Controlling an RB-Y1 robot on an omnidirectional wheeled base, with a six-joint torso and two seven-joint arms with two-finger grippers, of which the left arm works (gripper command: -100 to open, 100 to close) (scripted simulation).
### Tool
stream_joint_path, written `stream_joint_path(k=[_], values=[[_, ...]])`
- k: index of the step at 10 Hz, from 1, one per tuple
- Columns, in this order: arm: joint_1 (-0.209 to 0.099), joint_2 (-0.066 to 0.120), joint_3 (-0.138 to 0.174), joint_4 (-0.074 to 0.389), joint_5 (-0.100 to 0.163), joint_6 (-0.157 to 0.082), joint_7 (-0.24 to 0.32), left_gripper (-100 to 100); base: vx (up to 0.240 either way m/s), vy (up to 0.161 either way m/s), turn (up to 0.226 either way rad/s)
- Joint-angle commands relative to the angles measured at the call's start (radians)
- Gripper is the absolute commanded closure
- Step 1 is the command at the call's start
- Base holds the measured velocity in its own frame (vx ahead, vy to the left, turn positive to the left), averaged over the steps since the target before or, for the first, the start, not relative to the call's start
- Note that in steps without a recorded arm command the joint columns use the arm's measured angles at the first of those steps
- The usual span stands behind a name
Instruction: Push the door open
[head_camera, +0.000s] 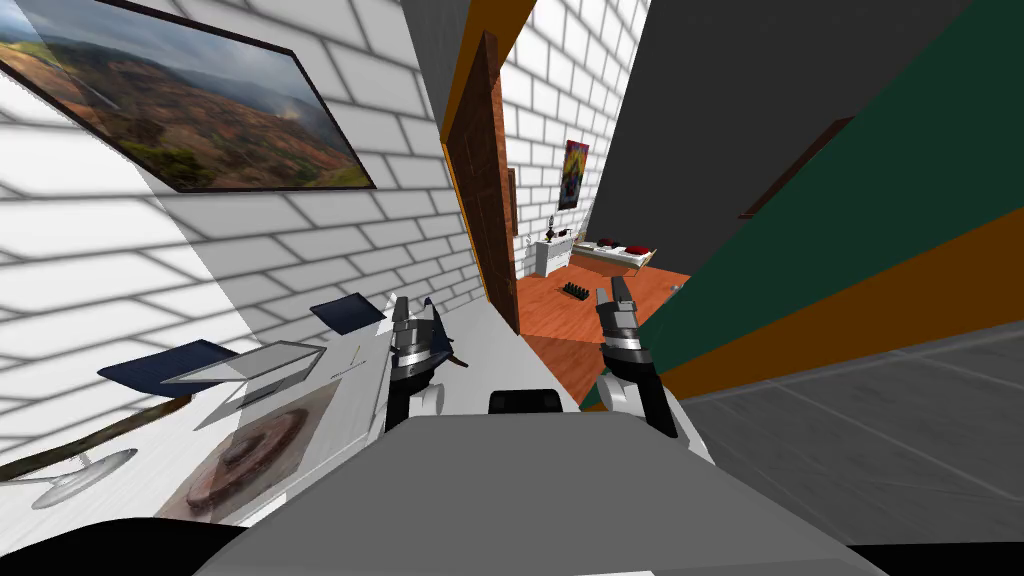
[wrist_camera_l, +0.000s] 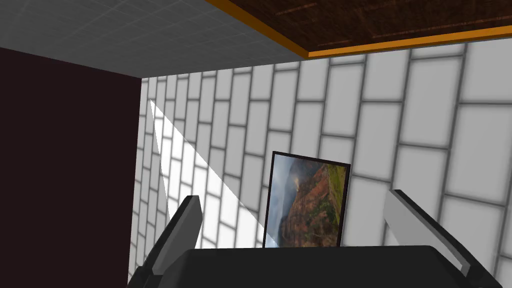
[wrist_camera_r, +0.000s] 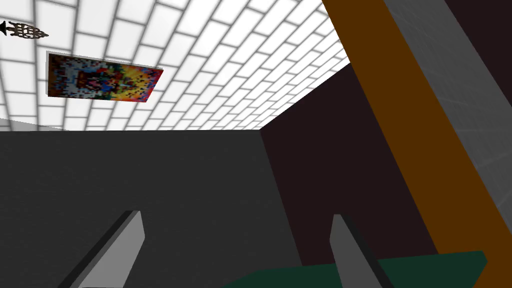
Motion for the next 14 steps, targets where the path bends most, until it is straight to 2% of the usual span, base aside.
stream_joint_path(k=[1, 7, 14], values=[[-0.012, 0.010, -0.012, 0.029, 0.002, -0.005, 0.000, -100, 0.062, 0.026, -0.072], [-0.057, 0.040, -0.058, 0.138, 0.009, -0.023, 0.001, -100, 0.096, 0.058, -0.064], [-0.127, 0.074, -0.129, 0.309, 0.021, -0.051, 0.003, -100, 0.089, 0.068, -0.082]])
